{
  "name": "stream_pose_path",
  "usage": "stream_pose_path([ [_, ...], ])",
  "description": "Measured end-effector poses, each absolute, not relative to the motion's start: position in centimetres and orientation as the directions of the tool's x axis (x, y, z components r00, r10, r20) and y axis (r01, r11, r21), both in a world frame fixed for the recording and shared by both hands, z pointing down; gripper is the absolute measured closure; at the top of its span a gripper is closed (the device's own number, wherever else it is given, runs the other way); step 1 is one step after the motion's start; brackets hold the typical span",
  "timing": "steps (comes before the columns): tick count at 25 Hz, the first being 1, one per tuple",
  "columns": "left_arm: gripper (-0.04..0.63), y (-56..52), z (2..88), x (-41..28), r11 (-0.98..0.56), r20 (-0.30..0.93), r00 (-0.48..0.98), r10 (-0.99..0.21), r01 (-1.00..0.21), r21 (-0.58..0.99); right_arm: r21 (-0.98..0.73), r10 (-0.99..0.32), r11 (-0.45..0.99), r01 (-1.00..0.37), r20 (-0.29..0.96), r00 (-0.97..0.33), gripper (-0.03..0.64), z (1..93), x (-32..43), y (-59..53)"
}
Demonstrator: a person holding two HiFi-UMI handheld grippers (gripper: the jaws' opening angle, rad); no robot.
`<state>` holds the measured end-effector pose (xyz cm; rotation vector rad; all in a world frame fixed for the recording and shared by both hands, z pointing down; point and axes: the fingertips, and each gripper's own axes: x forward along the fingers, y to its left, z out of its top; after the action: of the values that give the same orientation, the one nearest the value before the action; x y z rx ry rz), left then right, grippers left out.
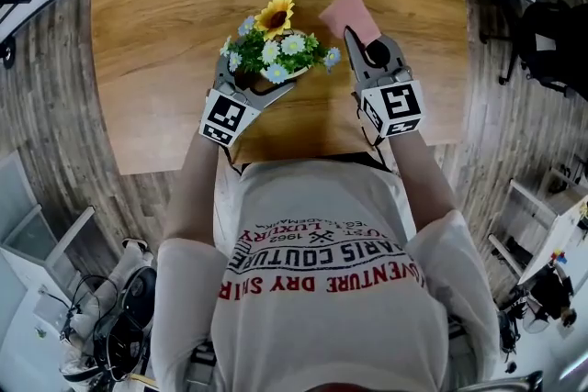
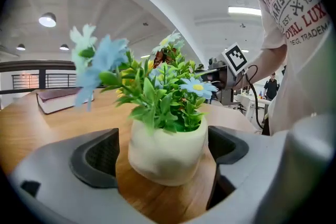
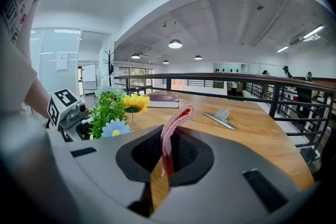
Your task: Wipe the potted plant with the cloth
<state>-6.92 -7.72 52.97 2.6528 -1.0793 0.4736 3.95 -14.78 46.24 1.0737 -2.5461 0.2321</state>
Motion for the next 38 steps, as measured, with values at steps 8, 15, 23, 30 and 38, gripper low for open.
stream_pose_path([
  [8,0.077,-5.5,49.8,-10.3,-0.568,0.384,0.537,-0.751,-0.822,0.037,0.004,-0.679,0.689,-0.725,0.353,-0.643,0.578,43.7,4.2,-13.3],
  [15,0.084,-5.2,42.1,-13.3,-0.449,0.284,0.432,-0.856,-0.894,0.005,0.06,-0.718,0.677,-0.734,0.269,-0.641,0.578,39.1,3.0,-12.9],
  [23,0.522,-4.9,35.8,-15.1,-0.337,0.196,0.321,-0.927,-0.94,-0.053,0.099,-0.716,0.694,-0.714,0.204,-0.668,0.58,35.8,1.5,-11.5],
  [30,0.579,-5.8,32.9,-15.9,-0.309,0.188,0.291,-0.938,-0.948,-0.08,0.129,-0.702,0.712,-0.69,0.156,-0.695,0.58,33.5,0.3,-11.5],
  [38,0.579,-6.3,31.6,-16.2,-0.307,0.156,0.293,-0.943,-0.948,-0.08,0.141,-0.685,0.729,-0.67,0.147,-0.714,0.58,32.8,0.1,-11.0],
])
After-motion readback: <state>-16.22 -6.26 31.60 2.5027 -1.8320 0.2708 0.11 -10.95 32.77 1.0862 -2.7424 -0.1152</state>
